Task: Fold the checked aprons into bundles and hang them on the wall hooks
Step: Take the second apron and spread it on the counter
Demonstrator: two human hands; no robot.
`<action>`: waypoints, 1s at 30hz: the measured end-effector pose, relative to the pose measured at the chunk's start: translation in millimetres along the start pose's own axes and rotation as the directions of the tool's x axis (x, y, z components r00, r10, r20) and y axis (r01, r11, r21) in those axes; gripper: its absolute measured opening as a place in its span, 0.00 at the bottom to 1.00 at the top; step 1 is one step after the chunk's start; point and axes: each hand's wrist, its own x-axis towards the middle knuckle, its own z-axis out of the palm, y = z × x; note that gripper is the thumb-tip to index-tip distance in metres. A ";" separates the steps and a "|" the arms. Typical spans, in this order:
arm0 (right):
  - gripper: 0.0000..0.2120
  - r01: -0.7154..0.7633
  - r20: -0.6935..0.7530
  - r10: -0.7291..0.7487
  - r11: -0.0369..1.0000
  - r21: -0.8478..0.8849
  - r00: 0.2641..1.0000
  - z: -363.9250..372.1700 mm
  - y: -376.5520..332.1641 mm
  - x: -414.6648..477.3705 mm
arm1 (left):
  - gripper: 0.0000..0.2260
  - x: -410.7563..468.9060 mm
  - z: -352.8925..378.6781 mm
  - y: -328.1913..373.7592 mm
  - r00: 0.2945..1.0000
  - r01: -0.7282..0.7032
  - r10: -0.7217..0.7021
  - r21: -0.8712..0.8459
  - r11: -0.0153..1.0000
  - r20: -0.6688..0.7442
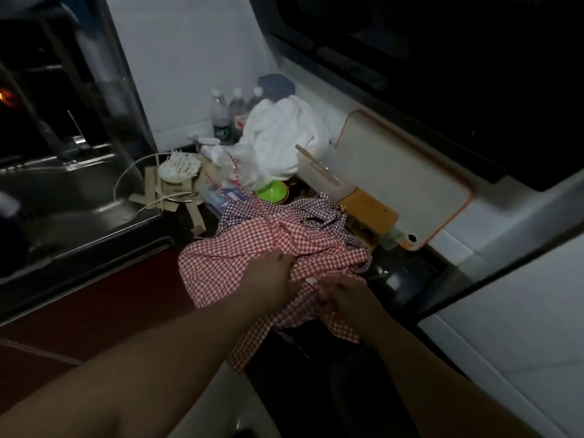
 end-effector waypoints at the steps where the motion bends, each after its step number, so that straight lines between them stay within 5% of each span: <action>1: 0.10 -0.037 -0.003 0.037 0.998 0.050 0.999 6.8 -6.9 7.0 | 0.25 5.5 4.2 -3.2 1.000 -0.021 0.020 0.055 0.998 0.006; 4: 0.07 -0.137 0.043 0.130 0.961 0.241 0.991 27.5 -22.8 19.3 | 0.20 16.9 12.1 -7.0 0.997 -0.072 0.073 0.030 0.997 -0.036; 8: 0.22 -0.228 0.074 0.217 0.883 0.410 0.973 38.7 -46.9 22.6 | 0.26 18.5 -4.1 -8.7 0.962 -0.232 0.192 -0.209 0.950 -0.194; 11: 0.17 -0.200 0.019 0.228 0.805 0.558 0.973 33.5 -70.0 22.6 | 0.23 17.2 -24.8 -2.0 0.936 -0.345 0.308 -0.265 0.901 -0.170; 16: 0.12 -0.060 -0.166 0.135 0.918 0.391 0.977 -3.8 -82.1 -2.8 | 0.25 4.2 -35.4 -11.8 0.934 -0.352 0.354 -0.291 0.890 -0.046; 20: 0.19 0.039 -0.216 0.040 0.936 0.351 0.975 -30.2 -45.1 -31.4 | 0.16 -12.4 -32.1 -20.1 0.935 -0.347 0.353 -0.236 0.908 -0.016; 25: 0.20 0.133 -0.361 0.108 0.803 0.581 0.926 -56.7 -12.4 -51.4 | 0.12 -8.7 -35.3 -1.3 0.930 -0.328 0.307 -0.079 0.941 -0.203; 30: 0.22 0.083 -0.276 0.262 0.569 0.818 0.925 -80.3 25.5 -67.3 | 0.11 15.3 -49.3 24.4 0.887 -0.365 0.324 -0.071 0.928 -0.329</action>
